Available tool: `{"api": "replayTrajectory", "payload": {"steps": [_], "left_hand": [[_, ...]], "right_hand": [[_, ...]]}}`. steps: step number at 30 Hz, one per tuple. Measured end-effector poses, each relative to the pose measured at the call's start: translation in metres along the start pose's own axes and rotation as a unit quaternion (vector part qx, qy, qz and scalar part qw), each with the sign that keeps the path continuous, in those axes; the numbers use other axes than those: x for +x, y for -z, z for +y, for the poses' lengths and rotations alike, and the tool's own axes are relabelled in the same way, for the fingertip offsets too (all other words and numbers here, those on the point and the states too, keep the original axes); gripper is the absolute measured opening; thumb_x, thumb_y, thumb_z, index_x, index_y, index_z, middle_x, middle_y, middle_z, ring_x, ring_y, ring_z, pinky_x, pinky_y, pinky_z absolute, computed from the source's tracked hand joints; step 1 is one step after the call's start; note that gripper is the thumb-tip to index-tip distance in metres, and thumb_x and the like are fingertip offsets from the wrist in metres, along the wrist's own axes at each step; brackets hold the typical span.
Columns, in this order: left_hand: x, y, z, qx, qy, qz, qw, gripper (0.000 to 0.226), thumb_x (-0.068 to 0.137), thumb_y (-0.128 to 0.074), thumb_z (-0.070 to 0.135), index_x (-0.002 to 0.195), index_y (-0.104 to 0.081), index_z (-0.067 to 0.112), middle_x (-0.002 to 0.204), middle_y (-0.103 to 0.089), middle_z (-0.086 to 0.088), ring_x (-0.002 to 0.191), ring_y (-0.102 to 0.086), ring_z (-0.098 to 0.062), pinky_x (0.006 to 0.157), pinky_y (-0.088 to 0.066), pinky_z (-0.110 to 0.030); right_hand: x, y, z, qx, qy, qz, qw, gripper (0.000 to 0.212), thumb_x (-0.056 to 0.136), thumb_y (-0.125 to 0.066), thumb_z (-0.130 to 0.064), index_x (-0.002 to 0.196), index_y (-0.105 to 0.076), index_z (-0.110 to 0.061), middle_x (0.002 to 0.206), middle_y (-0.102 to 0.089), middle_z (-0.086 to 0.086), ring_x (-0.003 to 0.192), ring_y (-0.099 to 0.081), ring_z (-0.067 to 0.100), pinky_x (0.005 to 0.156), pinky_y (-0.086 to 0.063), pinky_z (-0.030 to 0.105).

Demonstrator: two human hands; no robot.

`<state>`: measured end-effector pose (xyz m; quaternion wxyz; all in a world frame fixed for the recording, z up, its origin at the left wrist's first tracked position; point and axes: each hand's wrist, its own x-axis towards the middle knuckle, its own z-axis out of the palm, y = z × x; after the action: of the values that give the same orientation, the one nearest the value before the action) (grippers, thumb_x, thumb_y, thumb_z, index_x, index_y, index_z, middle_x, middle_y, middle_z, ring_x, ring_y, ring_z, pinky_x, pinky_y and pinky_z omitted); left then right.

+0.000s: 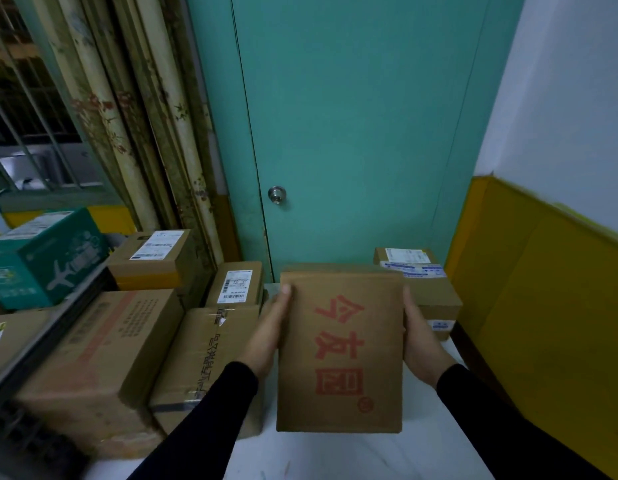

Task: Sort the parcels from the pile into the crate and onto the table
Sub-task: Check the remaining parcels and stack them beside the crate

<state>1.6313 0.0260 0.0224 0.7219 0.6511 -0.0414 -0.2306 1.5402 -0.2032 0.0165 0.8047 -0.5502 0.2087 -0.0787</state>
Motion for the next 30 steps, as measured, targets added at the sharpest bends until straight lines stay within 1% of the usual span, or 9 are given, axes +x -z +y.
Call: {"api": "replayTrajectory", "payload": {"steps": [2,4,6,10,12,15,22,26,30], "left_hand": [[0.008,0.008,0.005,-0.037,0.032,0.023,0.999,0.097,0.068,-0.053,0.092,0.145,-0.052,0.032,0.134,-0.064,-0.017,0.128,-0.058,-0.037,0.117,-0.037,-0.052],[0.010,0.009,0.008,-0.058,0.066,0.024,0.996,0.099,0.067,-0.055,0.092,0.146,-0.051,0.032,0.138,-0.056,-0.026,0.132,-0.050,-0.046,0.119,-0.031,-0.055],[0.008,0.010,0.007,-0.072,0.082,-0.003,0.994,0.096,0.064,-0.067,0.088,0.140,-0.059,0.029,0.131,-0.066,-0.018,0.122,-0.063,-0.038,0.113,-0.042,-0.053],[-0.002,0.002,0.000,-0.081,0.082,-0.016,0.993,0.052,0.086,-0.071,0.047,0.126,-0.066,0.014,0.113,-0.075,-0.014,0.094,-0.074,-0.026,0.082,-0.061,-0.038],[-0.005,-0.001,-0.007,-0.073,0.077,-0.022,0.994,0.064,0.078,-0.083,0.040,0.132,-0.062,0.012,0.114,-0.075,-0.015,0.095,-0.074,-0.027,0.075,-0.062,-0.034],[-0.005,-0.004,-0.015,-0.041,0.054,0.005,0.998,0.091,0.055,-0.094,0.043,0.132,-0.060,0.010,0.112,-0.076,-0.013,0.100,-0.074,-0.029,0.083,-0.061,-0.041],[-0.007,-0.002,-0.024,0.025,0.016,0.044,0.999,0.052,0.077,-0.088,0.026,0.121,-0.065,0.012,0.104,-0.078,-0.006,0.095,-0.076,-0.024,0.082,-0.061,-0.036],[-0.011,-0.005,-0.024,0.035,0.010,0.047,0.998,0.046,0.080,-0.086,0.025,0.120,-0.066,0.014,0.102,-0.079,-0.004,0.091,-0.076,-0.021,0.075,-0.061,-0.032],[-0.008,-0.003,-0.023,0.035,0.008,0.041,0.999,0.048,0.080,-0.085,0.027,0.121,-0.066,0.015,0.103,-0.078,-0.004,0.092,-0.076,-0.021,0.074,-0.060,-0.031]], "right_hand": [[0.002,0.003,-0.007,0.060,-0.030,0.019,0.998,0.069,0.095,-0.032,-0.073,0.126,-0.069,-0.024,0.122,-0.073,0.008,0.111,-0.070,0.024,0.093,-0.053,0.045],[0.000,0.000,-0.012,0.092,-0.061,0.006,0.994,0.068,0.096,-0.032,-0.071,0.118,-0.071,-0.020,0.115,-0.076,0.009,0.103,-0.073,0.024,0.088,-0.053,0.043],[-0.003,-0.004,-0.013,0.084,-0.080,-0.013,0.993,0.059,0.097,-0.037,-0.067,0.113,-0.071,-0.021,0.109,-0.078,0.008,0.096,-0.074,0.023,0.083,-0.055,0.042],[-0.007,-0.009,-0.009,0.007,-0.083,-0.031,0.996,0.034,0.094,-0.058,-0.053,0.115,-0.068,-0.028,0.108,-0.078,0.003,0.100,-0.073,0.022,0.087,-0.058,0.044],[-0.007,-0.009,-0.005,-0.034,-0.073,-0.036,0.996,0.031,0.088,-0.069,-0.042,0.114,-0.069,-0.026,0.107,-0.078,0.002,0.102,-0.073,0.023,0.090,-0.057,0.043],[-0.009,-0.009,0.001,-0.074,-0.051,-0.047,0.995,0.030,0.089,-0.073,-0.024,0.117,-0.068,-0.017,0.108,-0.078,0.007,0.098,-0.075,0.024,0.085,-0.059,0.039],[-0.012,-0.008,0.006,-0.087,-0.027,-0.051,0.995,0.054,0.074,-0.083,-0.022,0.124,-0.062,-0.018,0.107,-0.078,0.005,0.096,-0.076,0.023,0.077,-0.061,0.036],[-0.012,-0.005,0.015,-0.081,-0.031,-0.024,0.996,0.049,0.081,-0.082,-0.019,0.127,-0.063,-0.019,0.114,-0.076,0.007,0.101,-0.074,0.025,0.081,-0.060,0.038],[-0.013,-0.006,0.013,-0.077,-0.027,-0.021,0.996,0.047,0.082,-0.081,-0.018,0.125,-0.063,-0.019,0.113,-0.076,0.006,0.099,-0.074,0.023,0.074,-0.060,0.034]]}}
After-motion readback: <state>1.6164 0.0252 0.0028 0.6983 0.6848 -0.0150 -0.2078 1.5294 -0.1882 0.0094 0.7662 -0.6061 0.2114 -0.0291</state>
